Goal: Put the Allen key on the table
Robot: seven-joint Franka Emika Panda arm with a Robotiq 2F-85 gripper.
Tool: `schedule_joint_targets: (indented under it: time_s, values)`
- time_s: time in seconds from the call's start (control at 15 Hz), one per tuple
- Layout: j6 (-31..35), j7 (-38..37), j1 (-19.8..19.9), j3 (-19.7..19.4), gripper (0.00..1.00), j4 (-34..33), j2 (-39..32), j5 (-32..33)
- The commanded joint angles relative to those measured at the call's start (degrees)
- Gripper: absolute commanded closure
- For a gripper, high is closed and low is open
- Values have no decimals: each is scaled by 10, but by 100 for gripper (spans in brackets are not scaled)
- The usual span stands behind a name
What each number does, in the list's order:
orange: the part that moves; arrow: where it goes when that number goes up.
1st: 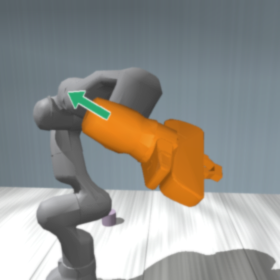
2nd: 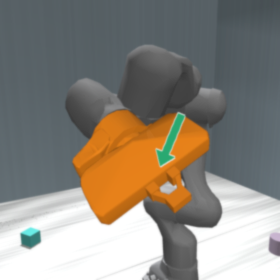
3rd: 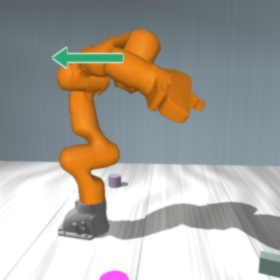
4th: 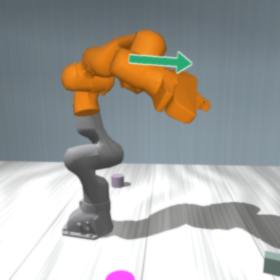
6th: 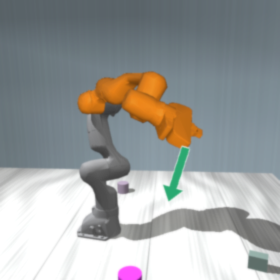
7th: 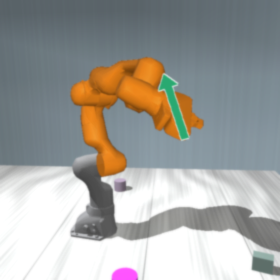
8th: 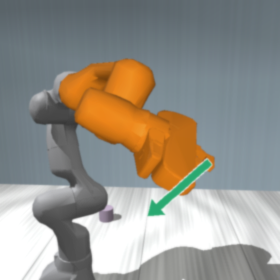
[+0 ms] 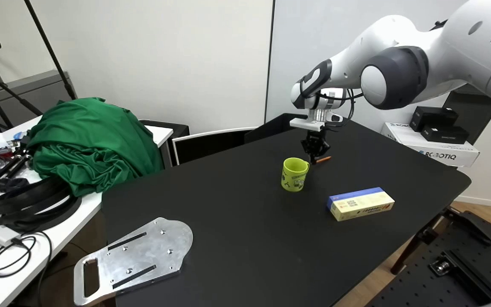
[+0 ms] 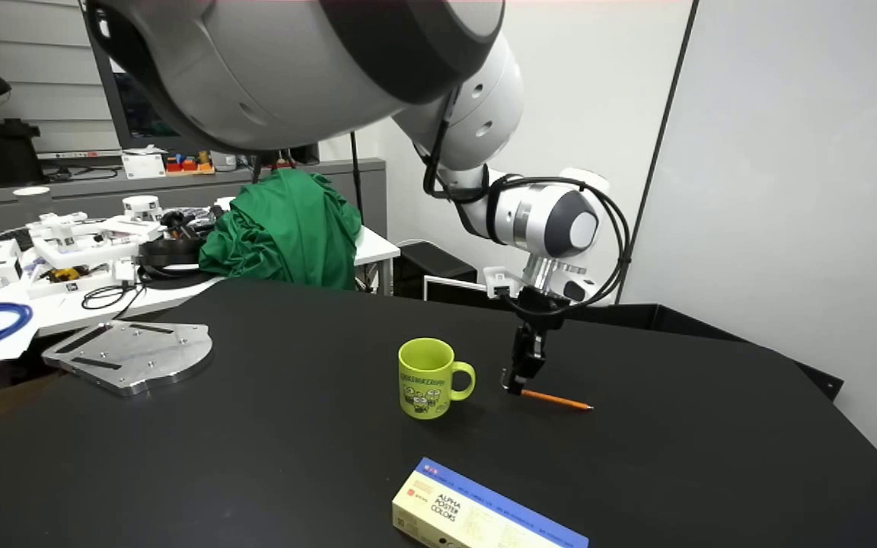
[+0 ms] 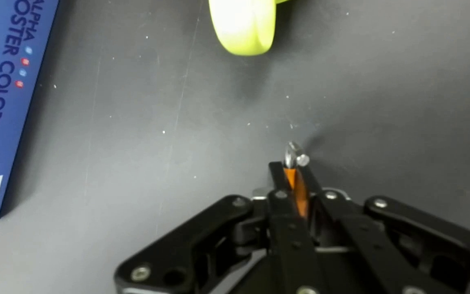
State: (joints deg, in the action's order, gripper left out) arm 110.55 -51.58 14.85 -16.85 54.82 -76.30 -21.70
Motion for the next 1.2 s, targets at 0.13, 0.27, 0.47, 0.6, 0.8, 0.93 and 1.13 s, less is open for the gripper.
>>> schedule_joint_targets:
  time_s: [0.13,0.27,0.47,0.6,0.8,0.93,1.13]
  values:
    - [-4,-7,13,5,86,-19,-17,-8]
    - [-12,0,11,7,60,-13,-2,-9]
    - [-18,12,2,11,40,8,41,-18]
    - [-17,25,-3,15,26,23,74,-21]
    - [-16,45,-12,17,6,49,122,-22]
    - [-14,36,-11,14,18,12,94,-14]
    - [-18,47,-15,14,1,35,122,-14]
